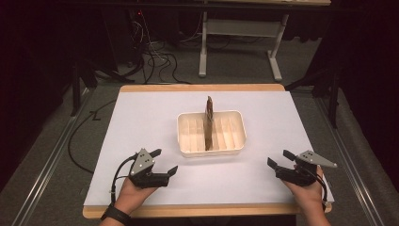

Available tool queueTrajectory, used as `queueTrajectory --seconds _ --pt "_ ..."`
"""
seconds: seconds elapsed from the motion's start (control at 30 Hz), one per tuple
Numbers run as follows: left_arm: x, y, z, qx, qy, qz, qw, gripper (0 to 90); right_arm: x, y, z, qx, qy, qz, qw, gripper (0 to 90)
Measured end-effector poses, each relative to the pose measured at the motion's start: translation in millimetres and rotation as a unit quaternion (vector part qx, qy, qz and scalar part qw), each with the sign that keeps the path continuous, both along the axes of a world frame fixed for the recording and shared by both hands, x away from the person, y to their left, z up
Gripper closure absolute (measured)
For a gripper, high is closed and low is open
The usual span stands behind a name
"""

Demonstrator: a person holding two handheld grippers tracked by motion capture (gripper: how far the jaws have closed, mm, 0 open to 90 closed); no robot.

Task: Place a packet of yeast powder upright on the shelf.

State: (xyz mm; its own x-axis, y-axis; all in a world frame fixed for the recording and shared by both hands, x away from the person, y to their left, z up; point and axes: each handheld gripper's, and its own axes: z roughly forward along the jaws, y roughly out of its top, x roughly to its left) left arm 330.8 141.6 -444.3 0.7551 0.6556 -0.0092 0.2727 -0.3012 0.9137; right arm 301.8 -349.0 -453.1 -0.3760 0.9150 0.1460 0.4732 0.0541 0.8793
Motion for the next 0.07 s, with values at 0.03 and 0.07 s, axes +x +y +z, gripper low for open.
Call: queueTrajectory --seconds 0.03,0.07 --pt "0.0 0.0 0.0 0.000 0.000 0.000 1.0000 15.3 0.0 0.0 0.0 0.000 0.000 0.000 1.0000 22.0" --pt "-0.2 -0.2 0.0 0.000 0.000 0.000 1.0000 15.3 0.3 -0.6 -0.6 0.003 0.003 -0.001 1.0000 22.0"
